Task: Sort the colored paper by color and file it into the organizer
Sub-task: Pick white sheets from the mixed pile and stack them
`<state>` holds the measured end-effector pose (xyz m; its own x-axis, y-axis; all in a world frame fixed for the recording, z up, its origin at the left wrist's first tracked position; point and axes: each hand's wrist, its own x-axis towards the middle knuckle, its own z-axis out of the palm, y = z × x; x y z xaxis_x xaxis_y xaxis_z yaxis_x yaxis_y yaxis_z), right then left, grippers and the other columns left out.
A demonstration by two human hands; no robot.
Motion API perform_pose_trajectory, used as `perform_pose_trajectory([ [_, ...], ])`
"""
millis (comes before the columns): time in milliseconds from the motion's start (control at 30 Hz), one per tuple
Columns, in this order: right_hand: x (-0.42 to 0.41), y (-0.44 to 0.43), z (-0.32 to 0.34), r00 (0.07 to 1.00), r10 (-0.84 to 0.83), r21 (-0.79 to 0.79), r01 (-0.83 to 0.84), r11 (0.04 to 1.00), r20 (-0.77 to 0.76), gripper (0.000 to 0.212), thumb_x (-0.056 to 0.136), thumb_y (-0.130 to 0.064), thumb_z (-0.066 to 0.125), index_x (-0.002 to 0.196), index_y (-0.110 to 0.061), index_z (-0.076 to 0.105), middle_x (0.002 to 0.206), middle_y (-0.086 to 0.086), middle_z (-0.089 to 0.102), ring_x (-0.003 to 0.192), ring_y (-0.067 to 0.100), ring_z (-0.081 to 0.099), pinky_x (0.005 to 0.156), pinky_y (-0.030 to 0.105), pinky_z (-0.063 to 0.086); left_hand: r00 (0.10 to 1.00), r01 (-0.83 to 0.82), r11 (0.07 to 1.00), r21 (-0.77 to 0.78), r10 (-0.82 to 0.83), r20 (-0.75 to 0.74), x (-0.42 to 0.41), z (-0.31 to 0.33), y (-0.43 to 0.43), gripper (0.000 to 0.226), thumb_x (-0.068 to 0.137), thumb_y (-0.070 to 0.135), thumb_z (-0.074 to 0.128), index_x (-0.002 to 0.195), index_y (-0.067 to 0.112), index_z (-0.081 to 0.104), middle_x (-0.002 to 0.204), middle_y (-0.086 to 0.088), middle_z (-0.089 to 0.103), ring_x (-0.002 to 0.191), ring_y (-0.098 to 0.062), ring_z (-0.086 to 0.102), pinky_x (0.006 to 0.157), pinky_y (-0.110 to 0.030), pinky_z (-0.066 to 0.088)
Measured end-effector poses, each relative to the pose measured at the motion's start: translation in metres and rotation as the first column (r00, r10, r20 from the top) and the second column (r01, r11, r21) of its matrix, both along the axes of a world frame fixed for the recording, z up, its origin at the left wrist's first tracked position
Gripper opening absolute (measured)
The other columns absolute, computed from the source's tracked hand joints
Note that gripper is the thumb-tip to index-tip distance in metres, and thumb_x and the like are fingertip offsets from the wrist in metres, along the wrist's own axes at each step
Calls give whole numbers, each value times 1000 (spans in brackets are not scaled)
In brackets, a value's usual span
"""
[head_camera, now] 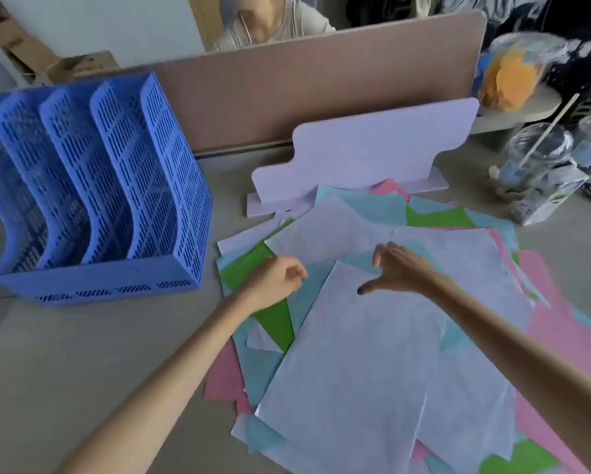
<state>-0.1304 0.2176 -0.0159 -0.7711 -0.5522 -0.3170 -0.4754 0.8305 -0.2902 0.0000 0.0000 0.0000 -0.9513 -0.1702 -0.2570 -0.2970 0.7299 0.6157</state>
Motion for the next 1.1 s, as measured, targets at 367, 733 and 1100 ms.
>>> perform_pose_trajectory([
  [367,-9,-6,-39,997,55,34,-53,998,-57,53,54,-52,85,90,-17,69,94,3,68,87,23,60,78,29,49,998,-56,998,-42,54,-43,8,-59,24,42,74,43,77,101,16,58,93,4,61,60,-16,68,63,-34,57],
  [733,28,20,-55,947,1,-239,-82,968,-322,53,69,-53,77,105,-19,57,109,5,53,104,24,53,70,29,37,969,-221,950,219,240,-64,26,-70,47,20,77,19,77,81,3,65,69,-8,48,62,-19,38,53,-23,30],
  [1100,1,25,-59,949,-168,-498,15,867,-265,44,85,-29,68,119,-6,51,123,11,52,115,27,50,92,35,41,711,-482,841,245,539,-452,20,-75,17,34,89,9,59,66,15,35,60,1,37,56,-15,33,50,-29,23],
])
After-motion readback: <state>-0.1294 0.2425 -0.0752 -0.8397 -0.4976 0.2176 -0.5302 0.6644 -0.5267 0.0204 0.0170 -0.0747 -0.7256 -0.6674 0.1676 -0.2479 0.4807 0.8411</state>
